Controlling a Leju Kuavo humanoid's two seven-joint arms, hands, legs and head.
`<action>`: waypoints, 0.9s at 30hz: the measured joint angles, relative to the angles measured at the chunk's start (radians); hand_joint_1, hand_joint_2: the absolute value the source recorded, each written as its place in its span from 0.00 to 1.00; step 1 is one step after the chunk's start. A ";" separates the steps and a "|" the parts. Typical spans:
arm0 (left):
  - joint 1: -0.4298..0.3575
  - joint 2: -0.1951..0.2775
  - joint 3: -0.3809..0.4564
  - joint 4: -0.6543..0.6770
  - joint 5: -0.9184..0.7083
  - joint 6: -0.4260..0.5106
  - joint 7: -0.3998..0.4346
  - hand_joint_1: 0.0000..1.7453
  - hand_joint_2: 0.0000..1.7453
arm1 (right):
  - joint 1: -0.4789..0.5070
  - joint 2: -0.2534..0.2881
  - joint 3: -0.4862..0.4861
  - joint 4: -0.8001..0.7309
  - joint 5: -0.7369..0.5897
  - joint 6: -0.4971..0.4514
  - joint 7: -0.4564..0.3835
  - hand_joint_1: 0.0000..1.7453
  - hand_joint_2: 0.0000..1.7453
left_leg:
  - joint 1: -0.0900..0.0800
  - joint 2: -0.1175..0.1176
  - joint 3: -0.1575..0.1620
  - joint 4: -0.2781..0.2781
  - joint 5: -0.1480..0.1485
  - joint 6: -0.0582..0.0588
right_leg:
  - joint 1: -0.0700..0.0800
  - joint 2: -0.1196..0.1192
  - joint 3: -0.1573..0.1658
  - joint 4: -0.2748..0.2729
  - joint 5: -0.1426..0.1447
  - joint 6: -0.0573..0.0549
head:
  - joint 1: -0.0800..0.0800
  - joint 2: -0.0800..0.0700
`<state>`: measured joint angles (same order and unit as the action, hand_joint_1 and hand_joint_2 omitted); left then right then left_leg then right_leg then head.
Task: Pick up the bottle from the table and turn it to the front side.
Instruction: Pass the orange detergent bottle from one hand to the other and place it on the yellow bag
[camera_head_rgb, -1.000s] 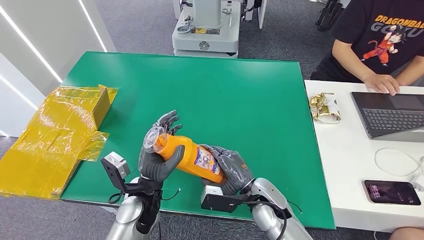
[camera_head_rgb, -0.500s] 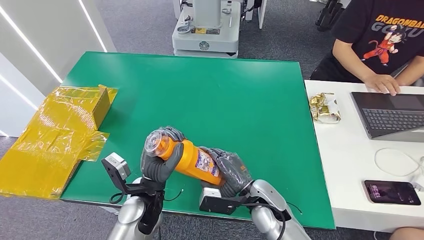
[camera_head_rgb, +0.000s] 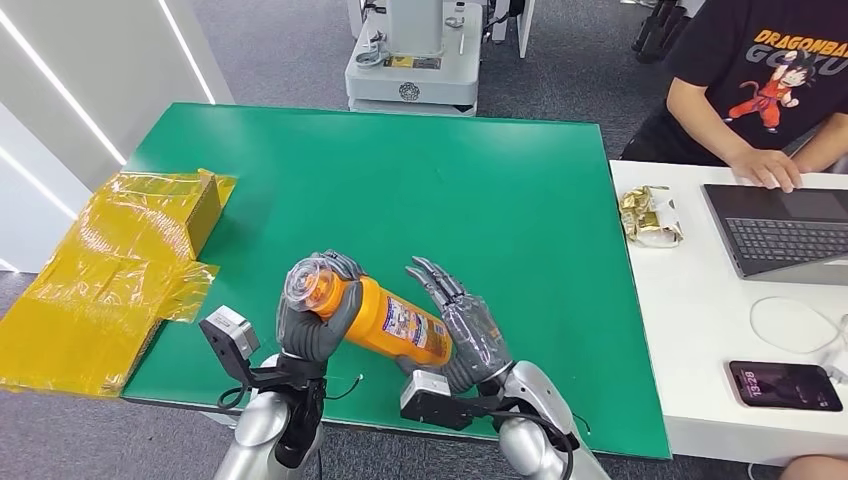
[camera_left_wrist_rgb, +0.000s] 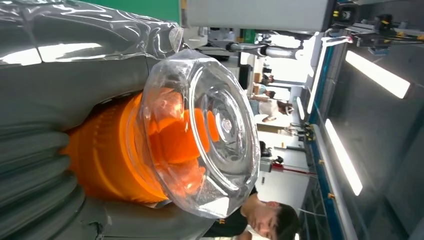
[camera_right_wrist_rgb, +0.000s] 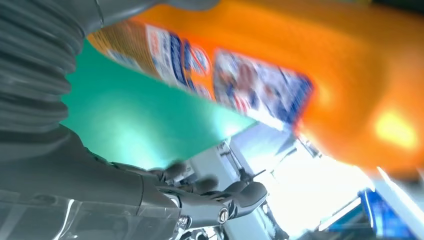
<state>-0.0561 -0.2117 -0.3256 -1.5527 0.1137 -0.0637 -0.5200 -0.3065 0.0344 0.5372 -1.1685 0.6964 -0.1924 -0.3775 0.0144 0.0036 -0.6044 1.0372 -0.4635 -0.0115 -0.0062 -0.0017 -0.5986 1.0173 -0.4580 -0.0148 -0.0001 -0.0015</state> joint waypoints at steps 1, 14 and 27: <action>0.001 0.001 0.001 0.000 0.000 0.006 0.000 1.00 1.00 | 0.004 0.004 -0.002 -0.011 -0.015 -0.011 0.000 0.00 1.00 | 0.000 0.000 0.000 0.000 0.000 0.000 | 0.000 0.000 0.000 0.000 0.000 0.000 | 0.000 0.000; 0.020 0.060 0.062 -0.088 -0.095 0.119 -0.027 1.00 1.00 | 0.088 0.030 0.012 -0.207 -0.297 -0.151 -0.114 0.00 1.00 | 0.000 0.000 0.000 0.000 0.000 0.000 | 0.000 0.000 0.000 0.000 0.000 0.000 | 0.000 0.000; -0.019 0.258 0.121 -0.133 -0.330 0.166 0.105 1.00 1.00 | 0.115 0.018 0.076 -0.305 -0.420 -0.224 -0.142 0.00 1.00 | 0.001 0.001 0.001 0.000 0.000 -0.001 | 0.000 0.001 0.000 0.000 0.000 0.000 | 0.000 0.000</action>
<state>-0.0752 0.0461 -0.2049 -1.6852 -0.2162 0.1020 -0.4153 -0.1919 0.0520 0.6129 -1.4736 0.2761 -0.4166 -0.5198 0.0150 0.0045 -0.6038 1.0368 -0.4631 -0.0121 -0.0061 -0.0008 -0.5989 1.0177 -0.4581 -0.0150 -0.0003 -0.0015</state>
